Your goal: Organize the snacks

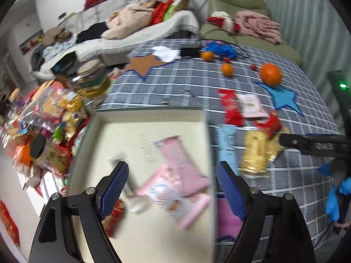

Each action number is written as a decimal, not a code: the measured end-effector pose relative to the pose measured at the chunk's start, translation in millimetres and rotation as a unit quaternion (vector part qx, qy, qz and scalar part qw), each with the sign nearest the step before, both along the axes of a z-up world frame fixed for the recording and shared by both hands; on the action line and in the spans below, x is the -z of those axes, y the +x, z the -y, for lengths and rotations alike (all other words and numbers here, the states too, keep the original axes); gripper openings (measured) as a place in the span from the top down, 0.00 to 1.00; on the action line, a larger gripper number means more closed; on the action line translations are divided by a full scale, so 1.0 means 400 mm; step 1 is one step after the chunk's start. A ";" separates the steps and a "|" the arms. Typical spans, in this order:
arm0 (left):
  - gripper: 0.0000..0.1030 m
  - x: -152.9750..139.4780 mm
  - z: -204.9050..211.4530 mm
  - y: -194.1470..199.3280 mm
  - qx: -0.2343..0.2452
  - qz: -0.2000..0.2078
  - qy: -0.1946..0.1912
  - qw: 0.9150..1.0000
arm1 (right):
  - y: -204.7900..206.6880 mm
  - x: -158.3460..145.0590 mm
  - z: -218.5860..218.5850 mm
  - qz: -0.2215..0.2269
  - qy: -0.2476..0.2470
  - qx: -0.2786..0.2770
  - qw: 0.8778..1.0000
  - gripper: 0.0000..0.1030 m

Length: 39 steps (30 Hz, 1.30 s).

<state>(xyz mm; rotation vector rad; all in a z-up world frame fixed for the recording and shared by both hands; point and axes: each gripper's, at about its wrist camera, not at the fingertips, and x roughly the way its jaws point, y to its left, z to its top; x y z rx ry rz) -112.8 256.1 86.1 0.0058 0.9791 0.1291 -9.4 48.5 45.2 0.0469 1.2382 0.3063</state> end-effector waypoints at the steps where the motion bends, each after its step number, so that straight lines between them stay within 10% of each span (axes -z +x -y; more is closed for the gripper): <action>1: 0.17 0.002 0.021 0.003 0.009 -0.001 0.000 1.000 | 0.003 0.011 0.019 -0.008 -0.002 0.009 1.000 0.00; 10: 0.17 0.035 0.145 0.023 0.061 -0.022 0.020 0.998 | 0.039 0.060 0.037 -0.018 -0.015 0.064 0.998 0.00; 16: 0.17 0.061 0.176 0.062 0.071 -0.041 0.021 0.996 | 0.042 0.079 -0.029 0.026 -0.093 0.010 0.995 0.00; 32: 0.17 0.175 0.308 0.168 0.089 -0.081 0.042 0.992 | -0.027 0.076 0.157 0.079 -0.086 -0.020 0.993 0.00; 39: 0.62 0.168 0.348 0.128 0.094 -0.071 -0.006 0.993 | -0.071 0.074 0.233 0.079 -0.086 -0.018 0.993 0.00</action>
